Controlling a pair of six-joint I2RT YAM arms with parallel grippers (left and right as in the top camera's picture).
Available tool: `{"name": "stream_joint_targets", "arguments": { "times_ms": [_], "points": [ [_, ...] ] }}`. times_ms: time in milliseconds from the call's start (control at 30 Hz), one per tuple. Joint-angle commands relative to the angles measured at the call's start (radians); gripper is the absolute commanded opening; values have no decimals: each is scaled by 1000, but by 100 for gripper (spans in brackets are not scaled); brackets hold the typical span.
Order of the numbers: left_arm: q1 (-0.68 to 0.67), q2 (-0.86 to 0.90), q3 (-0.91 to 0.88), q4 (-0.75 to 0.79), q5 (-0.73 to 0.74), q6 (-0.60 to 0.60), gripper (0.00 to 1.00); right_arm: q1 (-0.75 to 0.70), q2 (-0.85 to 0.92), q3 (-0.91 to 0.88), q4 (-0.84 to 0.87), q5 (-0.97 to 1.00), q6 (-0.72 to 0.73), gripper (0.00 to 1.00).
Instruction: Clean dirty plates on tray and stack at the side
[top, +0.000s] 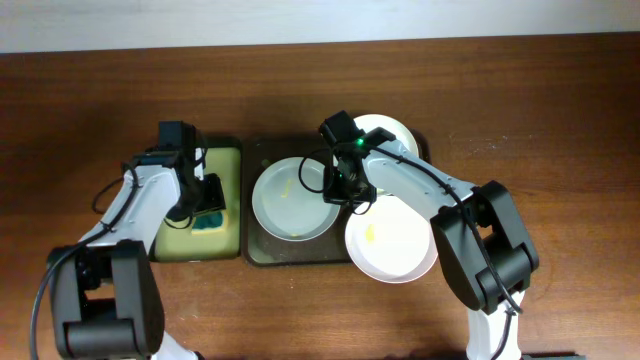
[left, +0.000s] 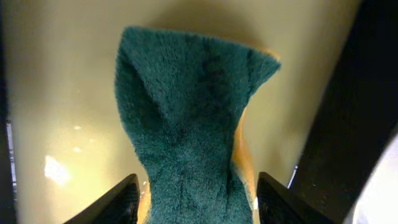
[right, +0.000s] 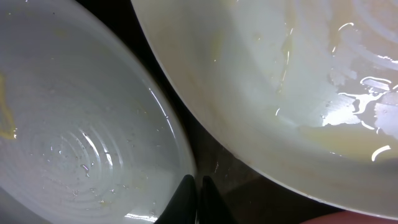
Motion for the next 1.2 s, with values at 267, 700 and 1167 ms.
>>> {"name": "stream_joint_targets", "arguments": {
  "times_ms": [267,700,1167],
  "points": [
    [-4,36,47,-31,-33,55,0,6,8,-6,-5,10,5,4],
    [-4,-423,50,258,-120,36,0,6,8,-6,-7,14,4,4],
    [-4,-412,49,217,-101,35,0,6,8,-6,0,14,5,4]
  ]
}}
